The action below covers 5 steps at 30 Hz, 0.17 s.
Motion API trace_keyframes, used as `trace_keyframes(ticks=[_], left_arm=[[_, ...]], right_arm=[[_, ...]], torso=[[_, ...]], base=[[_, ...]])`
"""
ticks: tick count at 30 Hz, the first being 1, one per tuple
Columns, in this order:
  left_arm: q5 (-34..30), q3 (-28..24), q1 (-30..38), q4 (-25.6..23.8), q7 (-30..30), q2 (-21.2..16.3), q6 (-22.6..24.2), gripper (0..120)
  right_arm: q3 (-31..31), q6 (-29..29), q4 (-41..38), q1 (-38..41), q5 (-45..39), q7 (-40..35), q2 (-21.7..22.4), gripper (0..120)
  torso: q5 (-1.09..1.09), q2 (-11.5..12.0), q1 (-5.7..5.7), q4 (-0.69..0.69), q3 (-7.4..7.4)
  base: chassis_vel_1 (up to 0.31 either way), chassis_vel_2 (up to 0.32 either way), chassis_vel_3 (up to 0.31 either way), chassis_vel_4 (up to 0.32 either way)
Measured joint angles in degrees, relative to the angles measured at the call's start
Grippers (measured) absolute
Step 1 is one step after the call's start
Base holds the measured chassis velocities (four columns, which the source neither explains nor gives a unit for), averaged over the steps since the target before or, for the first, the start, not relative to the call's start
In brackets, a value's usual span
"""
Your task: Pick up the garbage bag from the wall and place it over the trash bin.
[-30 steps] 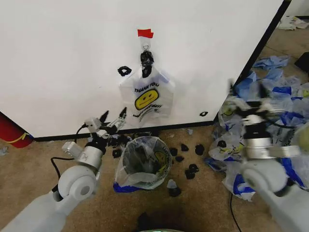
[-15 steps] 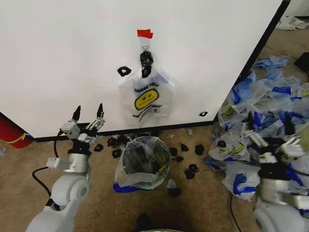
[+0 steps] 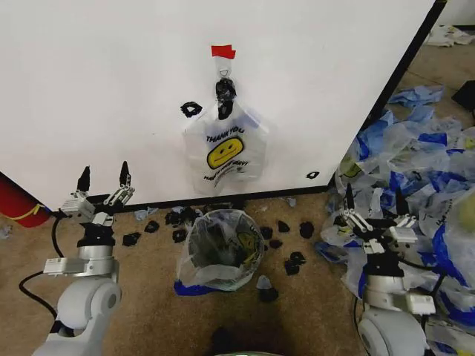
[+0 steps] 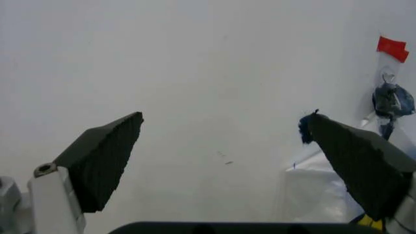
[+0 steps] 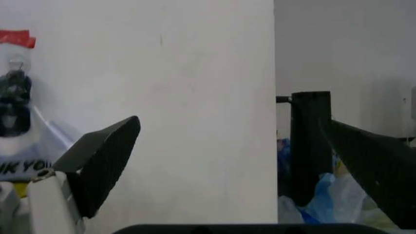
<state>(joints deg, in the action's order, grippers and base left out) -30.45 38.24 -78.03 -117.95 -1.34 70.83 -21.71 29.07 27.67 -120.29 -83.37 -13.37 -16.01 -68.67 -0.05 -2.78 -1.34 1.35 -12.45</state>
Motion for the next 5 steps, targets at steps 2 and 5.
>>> trace_keyframes(ticks=[2,5], left_arm=[[0.1,0.0,-0.2,-0.1,0.1,0.2,0.0,100],[0.1,0.1,-0.2,-0.1,0.2,0.3,-0.1,100]], right_arm=[[-0.7,-0.5,0.5,1.5,-1.4,0.0,0.0,100],[-1.0,-0.4,1.6,2.7,-1.6,0.3,-0.1,100]], torso=[[0.0,0.0,0.0,0.0,0.0],[0.0,0.0,0.0,0.0,0.0]], base=[[0.0,0.0,0.0,0.0],[0.0,0.0,0.0,0.0]])
